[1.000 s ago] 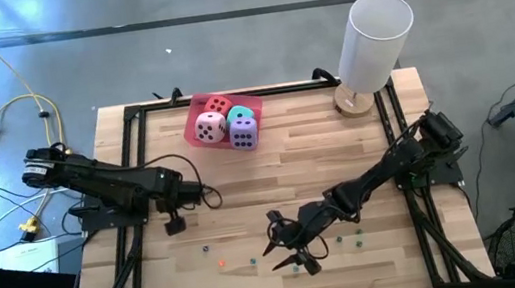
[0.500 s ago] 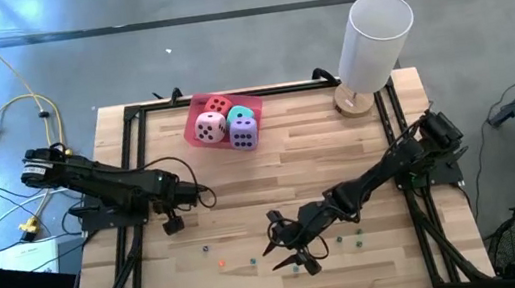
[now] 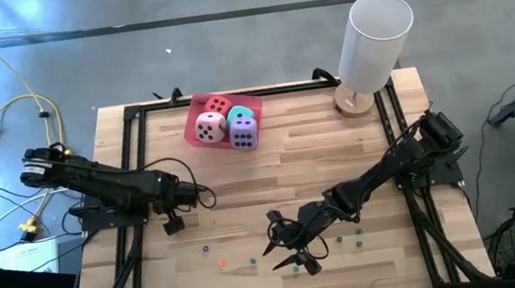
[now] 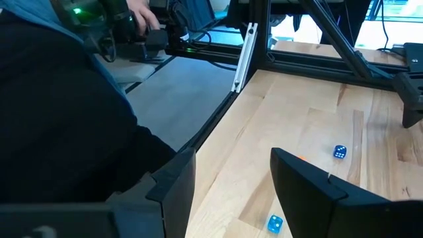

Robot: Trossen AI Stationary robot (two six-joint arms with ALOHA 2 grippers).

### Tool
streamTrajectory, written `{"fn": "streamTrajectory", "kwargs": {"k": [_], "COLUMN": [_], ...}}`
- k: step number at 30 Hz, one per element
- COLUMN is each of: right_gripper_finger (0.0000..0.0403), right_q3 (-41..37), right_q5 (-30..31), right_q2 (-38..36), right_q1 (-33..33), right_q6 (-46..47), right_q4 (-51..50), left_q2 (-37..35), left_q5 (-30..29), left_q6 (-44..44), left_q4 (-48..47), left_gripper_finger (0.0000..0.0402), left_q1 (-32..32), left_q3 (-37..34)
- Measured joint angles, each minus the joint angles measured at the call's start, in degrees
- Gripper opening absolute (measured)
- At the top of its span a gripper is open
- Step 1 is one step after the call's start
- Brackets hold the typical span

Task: Pick & Place Dice
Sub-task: Put the small black dice into the pink bin

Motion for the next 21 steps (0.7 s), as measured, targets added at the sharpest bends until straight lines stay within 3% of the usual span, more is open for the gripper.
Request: {"fn": "streamTrajectory", "kwargs": {"k": [7,21], "right_gripper_finger": [0.0188,0.0188], "right_q3": [0.0,0.0], "right_q5": [0.02,0.0], "right_q2": [0.0,0.0], "right_q1": [0.0,-0.09], "right_q6": [0.0,-0.02], "right_q4": [-0.57,-0.52], "left_q2": [-0.02,-0.02], "left_q5": [-0.82,-2.24], "left_q6": [-5.29,-7.29], "left_q4": [0.47,2.77], "left_gripper_finger": [0.0397,0.0397], "left_q1": [-2.46,-3.54], "left_q3": [0.0,0.0]}}
